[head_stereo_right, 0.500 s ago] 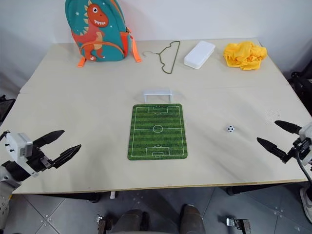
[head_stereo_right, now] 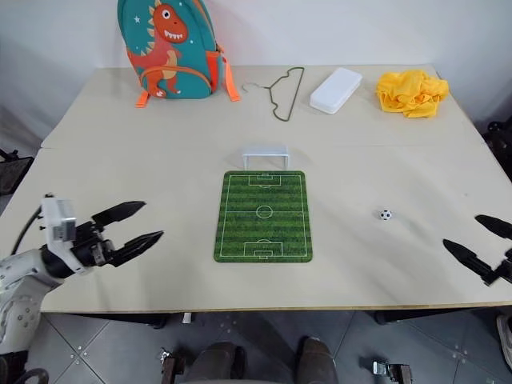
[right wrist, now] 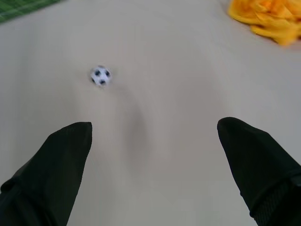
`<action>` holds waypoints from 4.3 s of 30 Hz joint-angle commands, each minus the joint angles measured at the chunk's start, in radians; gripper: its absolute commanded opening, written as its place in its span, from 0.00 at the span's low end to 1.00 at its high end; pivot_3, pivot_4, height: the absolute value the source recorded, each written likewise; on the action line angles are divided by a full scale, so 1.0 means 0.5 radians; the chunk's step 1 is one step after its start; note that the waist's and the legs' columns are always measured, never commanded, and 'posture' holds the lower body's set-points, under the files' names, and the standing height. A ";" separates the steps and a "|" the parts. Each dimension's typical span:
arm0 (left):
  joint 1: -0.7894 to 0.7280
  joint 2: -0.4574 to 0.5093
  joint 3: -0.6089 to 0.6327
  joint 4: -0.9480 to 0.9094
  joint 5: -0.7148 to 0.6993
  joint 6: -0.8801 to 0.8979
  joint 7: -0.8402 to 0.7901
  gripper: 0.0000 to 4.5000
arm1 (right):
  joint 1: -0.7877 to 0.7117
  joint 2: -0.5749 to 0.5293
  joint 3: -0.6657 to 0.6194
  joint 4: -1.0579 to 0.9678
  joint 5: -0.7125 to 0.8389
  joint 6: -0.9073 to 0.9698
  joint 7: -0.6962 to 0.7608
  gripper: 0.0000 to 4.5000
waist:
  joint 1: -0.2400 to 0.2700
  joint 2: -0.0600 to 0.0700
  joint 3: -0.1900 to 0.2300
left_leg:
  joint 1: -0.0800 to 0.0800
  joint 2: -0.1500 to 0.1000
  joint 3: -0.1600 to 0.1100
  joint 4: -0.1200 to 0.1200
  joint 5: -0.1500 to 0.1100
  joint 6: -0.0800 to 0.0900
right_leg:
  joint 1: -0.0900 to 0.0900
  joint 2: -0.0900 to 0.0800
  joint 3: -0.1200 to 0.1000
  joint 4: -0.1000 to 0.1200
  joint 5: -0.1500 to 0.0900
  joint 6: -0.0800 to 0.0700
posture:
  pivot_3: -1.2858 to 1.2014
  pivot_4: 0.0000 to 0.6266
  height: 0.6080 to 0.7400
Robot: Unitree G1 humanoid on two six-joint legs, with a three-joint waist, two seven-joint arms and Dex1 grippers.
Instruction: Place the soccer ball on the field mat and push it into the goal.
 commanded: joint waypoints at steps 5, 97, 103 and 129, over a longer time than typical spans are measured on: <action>-0.032 0.011 -0.021 -0.093 -0.084 0.032 -0.066 0.99 | -0.234 0.029 0.176 -0.080 0.018 0.077 0.041 1.00 | -0.079 -0.001 0.001 | 0.011 0.004 0.013 -0.002 0.000 0.000 | 0.000 0.000 0.004 0.005 0.001 -0.002 | 0.52 0.24 1.00; 0.600 0.021 0.106 -0.297 -0.015 -0.291 -0.280 1.00 | -1.347 1.034 2.001 -0.630 -0.708 0.624 0.121 0.41 | -0.059 0.000 0.003 | -0.028 0.008 0.007 0.028 -0.007 -0.002 | -0.037 0.003 -0.004 0.027 0.005 -0.004 | 0.52 0.24 1.00; 0.605 0.014 0.106 -0.308 -0.025 -0.280 -0.273 1.00 | -1.338 1.043 1.984 -0.637 -0.701 0.563 0.113 0.55 | -0.058 0.000 0.003 | -0.028 0.008 0.007 0.028 -0.007 -0.002 | -0.037 0.003 -0.004 0.027 0.005 -0.004 | 0.52 0.24 1.00; 0.509 0.057 0.069 -0.200 -0.025 -0.315 -0.397 1.00 | -0.845 0.559 1.555 -0.801 -0.312 0.089 0.643 0.01 | -0.048 -0.001 0.003 | -0.027 0.008 0.011 0.027 -0.009 0.001 | -0.035 0.003 -0.004 0.023 0.005 -0.004 | 0.52 0.24 1.00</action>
